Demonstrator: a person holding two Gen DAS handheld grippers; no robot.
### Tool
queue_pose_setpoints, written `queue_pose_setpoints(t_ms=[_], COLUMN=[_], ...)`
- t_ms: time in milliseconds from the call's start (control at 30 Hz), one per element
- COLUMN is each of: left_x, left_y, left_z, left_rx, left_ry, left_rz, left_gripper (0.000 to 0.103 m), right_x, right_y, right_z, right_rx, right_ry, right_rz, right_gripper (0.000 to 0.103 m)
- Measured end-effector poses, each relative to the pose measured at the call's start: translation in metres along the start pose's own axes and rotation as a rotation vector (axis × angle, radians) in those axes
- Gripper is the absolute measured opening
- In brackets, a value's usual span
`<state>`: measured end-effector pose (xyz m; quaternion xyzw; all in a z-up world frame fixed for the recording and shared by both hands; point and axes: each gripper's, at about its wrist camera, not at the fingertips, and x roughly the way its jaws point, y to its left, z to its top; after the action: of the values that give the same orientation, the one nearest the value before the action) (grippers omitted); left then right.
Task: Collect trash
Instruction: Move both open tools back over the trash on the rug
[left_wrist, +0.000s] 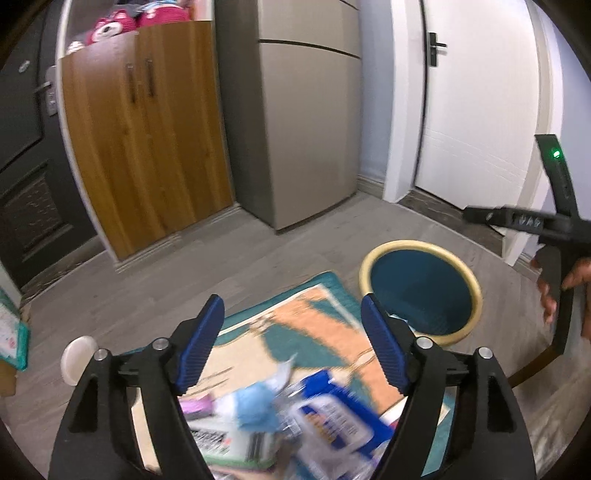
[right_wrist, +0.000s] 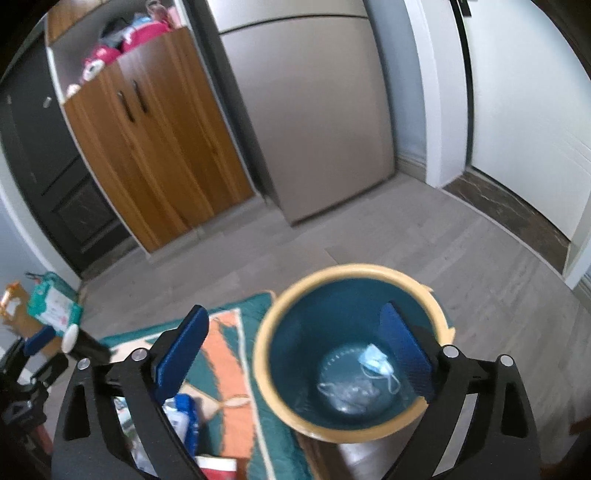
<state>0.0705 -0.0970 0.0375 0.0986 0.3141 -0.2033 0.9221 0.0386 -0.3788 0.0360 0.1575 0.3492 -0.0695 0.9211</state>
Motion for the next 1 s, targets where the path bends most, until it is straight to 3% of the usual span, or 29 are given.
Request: queue_pose_setpoints(t_ms=[233,600,767,1000], left_x=[-0.044,-0.067,-0.056,-0.044], left_y=[0.057,0.11,0.124,0.135], left_z=[-0.026,-0.058,-0.074,-0.085], left_rx=[-0.149,-0.221,-0.239,-0.31], left_ry=[0.006,0.012,0.064,0.106], left_rz=[0.05,0.162,0.179,0.168], left_gripper=[0.091,0.095,0.095,0.095], right_x=[-0.006,0.024,0.04,0.064], right_y=[0.012,0.055,0.087,0.133], right_z=[-0.004,-0.058,-0.093,-0.133], right_rx=[0.029,0.1,-0.006,-0.146], right_ry=[-0.011,0.177,0.261,0.365], right_rz=[0.03,0.085,0.067,0.109], right_gripper=[0.096,0.097,0.097,0.097])
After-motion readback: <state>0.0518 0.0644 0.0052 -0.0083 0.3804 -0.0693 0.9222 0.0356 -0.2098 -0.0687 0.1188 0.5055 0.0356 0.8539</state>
